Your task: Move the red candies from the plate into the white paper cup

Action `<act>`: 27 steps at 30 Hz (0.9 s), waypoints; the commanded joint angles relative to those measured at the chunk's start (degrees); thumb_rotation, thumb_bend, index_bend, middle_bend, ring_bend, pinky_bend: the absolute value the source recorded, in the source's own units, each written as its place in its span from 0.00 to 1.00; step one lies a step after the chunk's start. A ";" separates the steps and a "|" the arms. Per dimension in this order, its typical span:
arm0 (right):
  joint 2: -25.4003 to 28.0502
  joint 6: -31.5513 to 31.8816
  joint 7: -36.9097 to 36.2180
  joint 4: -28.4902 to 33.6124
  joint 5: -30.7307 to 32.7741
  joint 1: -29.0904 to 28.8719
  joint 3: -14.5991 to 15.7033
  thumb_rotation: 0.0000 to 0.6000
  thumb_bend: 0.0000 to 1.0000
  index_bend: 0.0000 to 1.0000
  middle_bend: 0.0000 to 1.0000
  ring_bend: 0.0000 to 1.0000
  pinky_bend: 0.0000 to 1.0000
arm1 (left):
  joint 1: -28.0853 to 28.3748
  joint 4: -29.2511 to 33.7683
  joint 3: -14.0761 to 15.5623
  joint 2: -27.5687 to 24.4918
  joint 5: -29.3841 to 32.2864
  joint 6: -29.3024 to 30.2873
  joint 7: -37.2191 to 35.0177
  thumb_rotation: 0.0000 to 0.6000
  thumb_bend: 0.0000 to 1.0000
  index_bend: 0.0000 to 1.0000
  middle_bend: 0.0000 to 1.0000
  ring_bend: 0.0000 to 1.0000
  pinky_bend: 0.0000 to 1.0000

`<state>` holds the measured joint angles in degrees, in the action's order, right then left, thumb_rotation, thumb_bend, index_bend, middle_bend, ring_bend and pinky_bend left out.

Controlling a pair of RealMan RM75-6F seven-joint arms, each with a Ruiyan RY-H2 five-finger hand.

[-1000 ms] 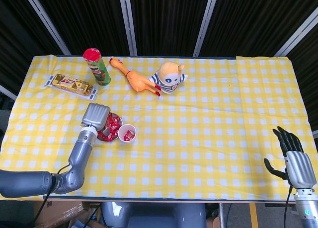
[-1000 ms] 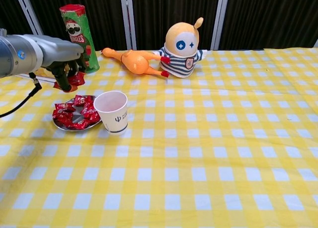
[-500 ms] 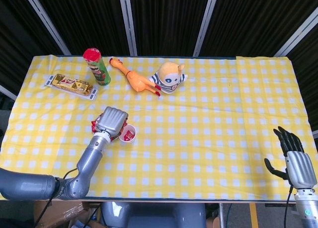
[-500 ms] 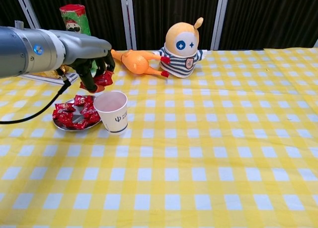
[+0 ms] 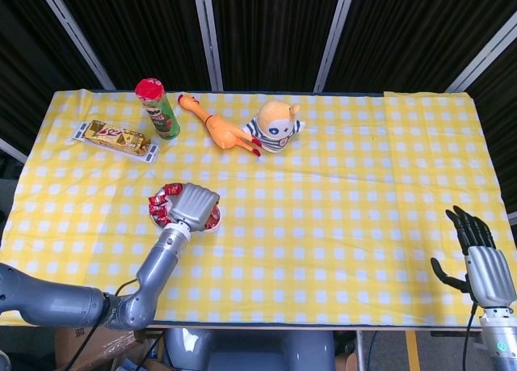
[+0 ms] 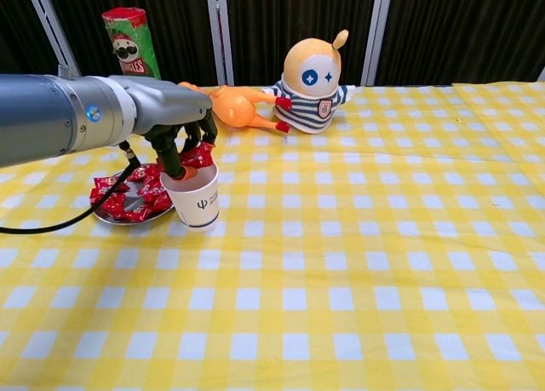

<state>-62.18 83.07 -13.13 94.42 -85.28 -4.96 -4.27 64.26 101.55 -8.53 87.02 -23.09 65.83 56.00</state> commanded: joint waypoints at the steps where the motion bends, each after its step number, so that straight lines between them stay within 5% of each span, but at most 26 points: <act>1: 0.03 -0.03 -0.04 0.03 0.04 0.02 0.02 1.00 0.41 0.00 0.00 0.00 0.00 | 0.10 -0.19 0.10 0.28 -0.11 0.02 -0.14 1.00 0.41 0.49 0.56 0.89 0.89; 27: 0.03 0.24 -0.01 -0.03 -0.12 0.09 0.01 1.00 0.41 0.00 0.00 0.00 0.00 | -1.38 1.86 -1.01 -3.37 -2.34 1.49 -4.04 1.00 0.30 0.30 0.33 0.88 0.89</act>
<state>-62.16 83.30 -13.14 94.39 -85.40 -4.87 -4.27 63.04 103.23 -9.64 84.02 -25.41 67.20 51.97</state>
